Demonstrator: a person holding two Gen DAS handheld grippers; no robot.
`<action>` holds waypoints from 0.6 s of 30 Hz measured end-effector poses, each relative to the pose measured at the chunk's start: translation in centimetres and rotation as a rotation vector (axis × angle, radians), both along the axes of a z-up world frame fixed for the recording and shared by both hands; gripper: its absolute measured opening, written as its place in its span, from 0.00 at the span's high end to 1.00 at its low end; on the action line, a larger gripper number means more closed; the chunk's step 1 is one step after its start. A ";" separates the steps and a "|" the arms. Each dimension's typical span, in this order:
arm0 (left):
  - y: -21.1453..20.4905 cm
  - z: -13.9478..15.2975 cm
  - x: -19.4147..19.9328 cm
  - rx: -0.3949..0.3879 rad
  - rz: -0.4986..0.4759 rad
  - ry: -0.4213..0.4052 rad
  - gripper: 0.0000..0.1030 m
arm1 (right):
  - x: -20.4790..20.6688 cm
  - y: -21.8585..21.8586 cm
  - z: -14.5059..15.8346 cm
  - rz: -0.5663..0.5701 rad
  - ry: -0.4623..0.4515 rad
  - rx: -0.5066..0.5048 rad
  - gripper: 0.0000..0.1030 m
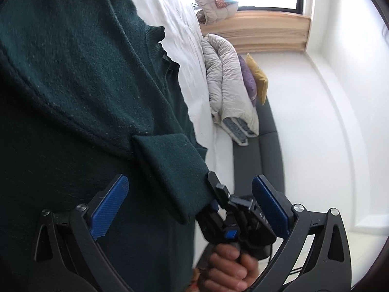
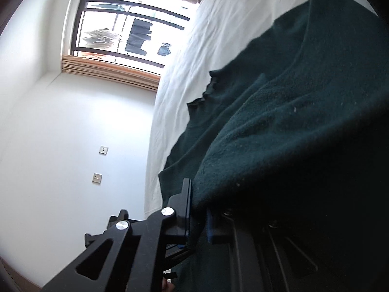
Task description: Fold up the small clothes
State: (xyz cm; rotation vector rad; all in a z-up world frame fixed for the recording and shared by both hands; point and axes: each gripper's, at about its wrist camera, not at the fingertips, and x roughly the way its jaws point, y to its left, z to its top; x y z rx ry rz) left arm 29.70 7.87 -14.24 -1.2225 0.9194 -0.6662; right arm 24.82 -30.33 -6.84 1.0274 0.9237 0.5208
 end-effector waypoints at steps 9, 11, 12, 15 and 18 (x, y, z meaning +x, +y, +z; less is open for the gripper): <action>-2.5 -1.1 1.9 -0.142 -0.055 0.069 0.09 | -1.1 0.2 -1.1 -0.022 0.000 0.082 0.88; -3.5 -1.2 2.2 -0.166 -0.086 0.078 0.37 | -2.3 -0.2 -1.0 -0.023 -0.006 0.102 0.88; -3.9 -1.3 2.3 -0.165 -0.094 0.081 0.45 | -2.5 0.0 -0.9 -0.025 -0.009 0.111 0.88; -4.4 -1.1 2.8 -0.110 -0.082 0.072 0.85 | -2.8 0.1 -0.6 -0.023 -0.007 0.105 0.88; -4.4 -0.3 3.4 -0.045 -0.082 0.046 0.93 | -3.3 0.2 -1.0 -0.013 0.000 0.115 0.88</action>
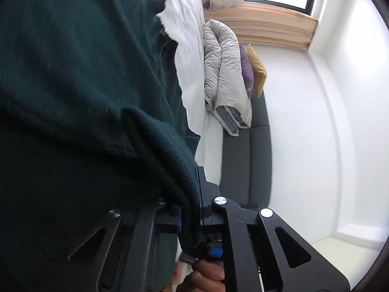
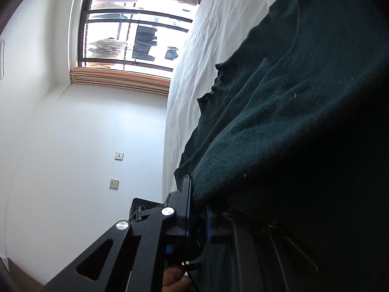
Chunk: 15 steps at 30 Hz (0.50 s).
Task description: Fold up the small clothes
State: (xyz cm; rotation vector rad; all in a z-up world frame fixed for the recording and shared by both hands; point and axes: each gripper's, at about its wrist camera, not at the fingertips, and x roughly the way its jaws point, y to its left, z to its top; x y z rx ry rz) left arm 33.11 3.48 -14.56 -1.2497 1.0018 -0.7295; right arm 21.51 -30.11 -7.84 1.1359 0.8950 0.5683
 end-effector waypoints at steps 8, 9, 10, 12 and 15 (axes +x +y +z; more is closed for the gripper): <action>2.2 5.8 1.1 0.211 -0.027 -0.161 0.93 | -1.5 -1.1 -2.2 -0.078 0.046 0.074 0.39; 2.5 6.5 1.3 0.246 -0.029 -0.184 0.93 | -1.6 -1.6 -2.4 -0.094 0.046 0.093 0.39; 2.8 7.2 1.2 0.262 -0.025 -0.208 0.93 | -1.8 -2.2 -2.7 -0.118 0.049 0.107 0.39; 3.2 8.6 1.5 0.335 -0.037 -0.249 0.93 | -1.8 -3.7 -3.2 -0.167 0.068 0.123 0.39; 3.2 10.2 1.6 0.429 -0.061 -0.308 0.93 | -1.2 -5.5 -3.1 -0.209 0.075 0.116 0.39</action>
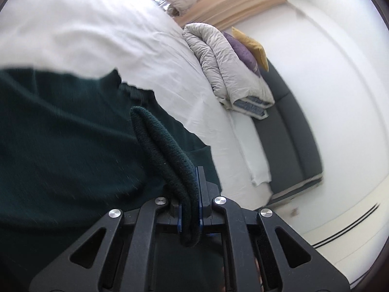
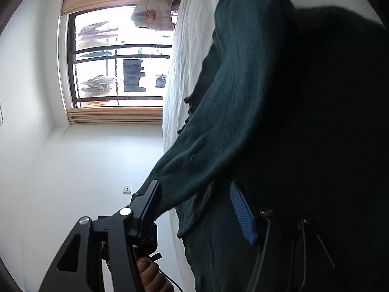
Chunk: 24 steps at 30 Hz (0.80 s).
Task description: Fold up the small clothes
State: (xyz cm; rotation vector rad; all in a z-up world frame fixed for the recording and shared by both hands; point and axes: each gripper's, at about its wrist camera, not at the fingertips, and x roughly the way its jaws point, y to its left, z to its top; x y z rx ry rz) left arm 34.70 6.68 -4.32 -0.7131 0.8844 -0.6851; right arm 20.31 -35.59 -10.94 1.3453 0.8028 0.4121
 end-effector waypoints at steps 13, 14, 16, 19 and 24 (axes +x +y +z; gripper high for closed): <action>4.5 -5.7 2.7 0.145 0.069 0.106 0.93 | -1.3 -4.1 0.0 -0.109 0.021 -0.019 0.39; 4.6 -6.1 3.0 0.157 0.073 0.111 0.93 | -1.6 -4.5 0.2 -0.120 0.021 -0.027 0.39; 4.9 -6.7 3.4 0.168 0.075 0.114 0.93 | -2.1 -5.6 0.7 -0.149 0.010 -0.038 0.39; 4.8 -7.4 3.6 0.189 0.078 0.114 0.93 | -2.4 -7.5 1.8 -0.204 -0.003 -0.061 0.39; 4.8 -9.0 3.9 0.145 0.100 0.138 0.92 | -0.9 -6.9 1.6 -0.170 0.030 -0.043 0.39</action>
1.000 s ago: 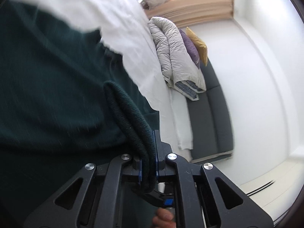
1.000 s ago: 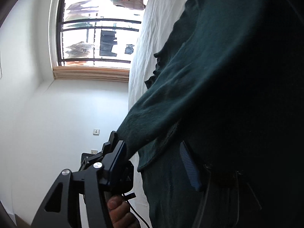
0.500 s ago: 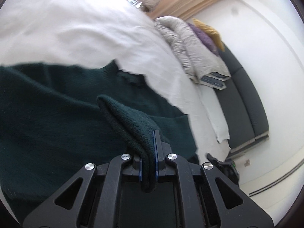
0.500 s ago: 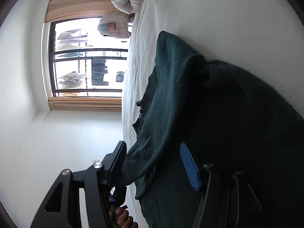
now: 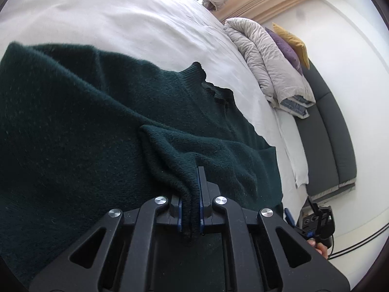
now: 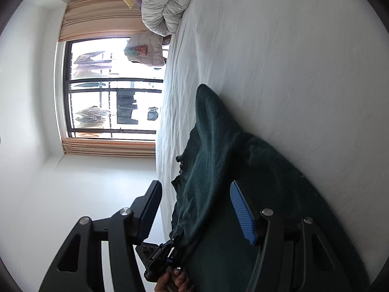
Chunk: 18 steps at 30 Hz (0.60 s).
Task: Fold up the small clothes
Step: 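Press the folded side flat with the right tool while the left tool holds the sleeve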
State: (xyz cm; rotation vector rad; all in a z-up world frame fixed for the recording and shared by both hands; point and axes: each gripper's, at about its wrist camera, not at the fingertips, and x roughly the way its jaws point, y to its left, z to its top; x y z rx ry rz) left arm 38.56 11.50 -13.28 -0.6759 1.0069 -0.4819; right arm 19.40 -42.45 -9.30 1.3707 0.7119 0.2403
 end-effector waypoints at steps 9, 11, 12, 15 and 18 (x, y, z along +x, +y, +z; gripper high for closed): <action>-0.5 0.0 0.0 0.000 -0.003 0.007 0.92 | 4.7 0.0 -2.2 -0.051 -0.002 0.022 0.43; -0.3 -0.1 -0.1 -0.003 -0.005 0.003 0.92 | 4.9 -1.5 -2.1 -0.089 -0.016 0.022 0.44; -0.3 -0.3 -0.1 -0.006 -0.008 -0.002 0.92 | 5.0 -2.1 -2.3 -0.093 -0.017 0.034 0.46; -0.2 -0.3 -0.3 -0.024 -0.007 -0.009 0.92 | 4.4 -2.4 -2.7 -0.093 -0.031 0.022 0.57; -0.2 -0.4 -0.3 -0.021 -0.013 -0.019 0.92 | 3.9 -1.8 -3.0 -0.087 -0.033 -0.017 0.66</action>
